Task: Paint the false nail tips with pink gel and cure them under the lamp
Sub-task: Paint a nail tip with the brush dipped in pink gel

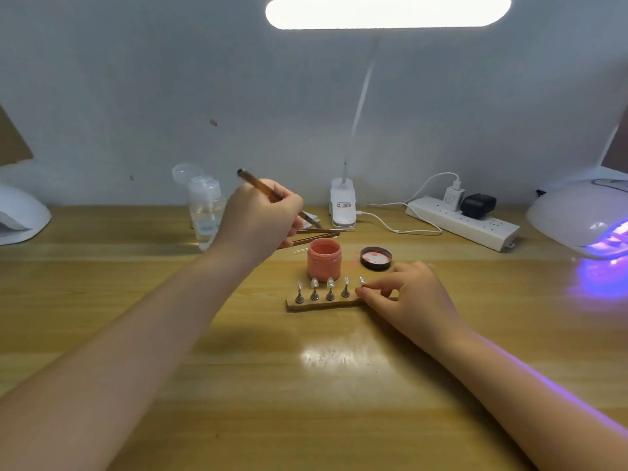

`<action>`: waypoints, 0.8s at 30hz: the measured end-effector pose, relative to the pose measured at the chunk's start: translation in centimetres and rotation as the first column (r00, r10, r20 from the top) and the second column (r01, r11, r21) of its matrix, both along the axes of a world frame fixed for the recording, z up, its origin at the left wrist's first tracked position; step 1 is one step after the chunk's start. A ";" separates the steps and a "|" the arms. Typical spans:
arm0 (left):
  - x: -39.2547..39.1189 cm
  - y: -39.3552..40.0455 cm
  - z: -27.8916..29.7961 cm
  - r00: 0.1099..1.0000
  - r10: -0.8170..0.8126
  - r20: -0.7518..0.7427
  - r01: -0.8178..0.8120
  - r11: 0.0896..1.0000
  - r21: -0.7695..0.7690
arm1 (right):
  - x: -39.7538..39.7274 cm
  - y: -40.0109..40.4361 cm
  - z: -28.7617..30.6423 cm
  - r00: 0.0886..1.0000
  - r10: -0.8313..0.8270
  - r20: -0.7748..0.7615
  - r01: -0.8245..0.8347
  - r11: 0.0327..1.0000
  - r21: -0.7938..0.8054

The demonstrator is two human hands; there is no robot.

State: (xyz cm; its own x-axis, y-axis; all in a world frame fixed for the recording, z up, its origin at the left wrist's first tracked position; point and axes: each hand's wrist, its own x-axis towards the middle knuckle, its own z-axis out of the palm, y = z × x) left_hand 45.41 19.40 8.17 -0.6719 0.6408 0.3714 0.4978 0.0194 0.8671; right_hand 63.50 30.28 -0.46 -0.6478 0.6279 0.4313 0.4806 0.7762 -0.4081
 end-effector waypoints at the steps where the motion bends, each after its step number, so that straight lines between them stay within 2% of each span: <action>1: 0.0 0.5 0.3 0.999 0.022 -0.024 -0.023 0.998 -0.059 | 0.0 0.0 -0.1 1.000 0.007 -0.003 -0.007 1.000 0.005; 3: 0.1 1.2 0.6 0.996 0.054 -0.069 -0.063 0.988 -0.142 | -0.1 0.0 -0.1 1.000 0.018 -0.008 -0.018 1.000 0.015; 6: 0.1 1.9 0.3 0.990 0.063 -0.124 -0.086 0.979 -0.184 | -0.2 0.0 0.0 0.999 0.027 -0.018 -0.026 0.999 0.030; 13: 0.3 2.6 -0.6 0.981 -0.048 -0.188 -0.012 0.951 -0.308 | 0.0 -0.6 0.0 0.998 0.047 -0.037 -0.043 0.993 0.108; 20: 0.2 3.1 -1.4 0.977 -0.068 -0.204 -0.005 0.941 -0.337 | 0.3 -1.2 0.2 0.973 0.043 -0.227 -0.026 0.997 0.079; 24: -0.1 3.5 -2.1 0.978 -0.063 -0.199 -0.014 0.931 -0.364 | 0.4 -1.4 0.3 0.963 0.059 -0.264 -0.041 0.997 0.072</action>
State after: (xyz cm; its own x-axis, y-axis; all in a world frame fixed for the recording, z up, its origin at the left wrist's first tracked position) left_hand 45.32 22.94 6.06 -0.5884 0.7726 0.2385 0.6674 0.2975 0.6827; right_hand 63.85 28.93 -0.14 -0.5341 0.5623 0.6313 0.3212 0.8257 -0.4637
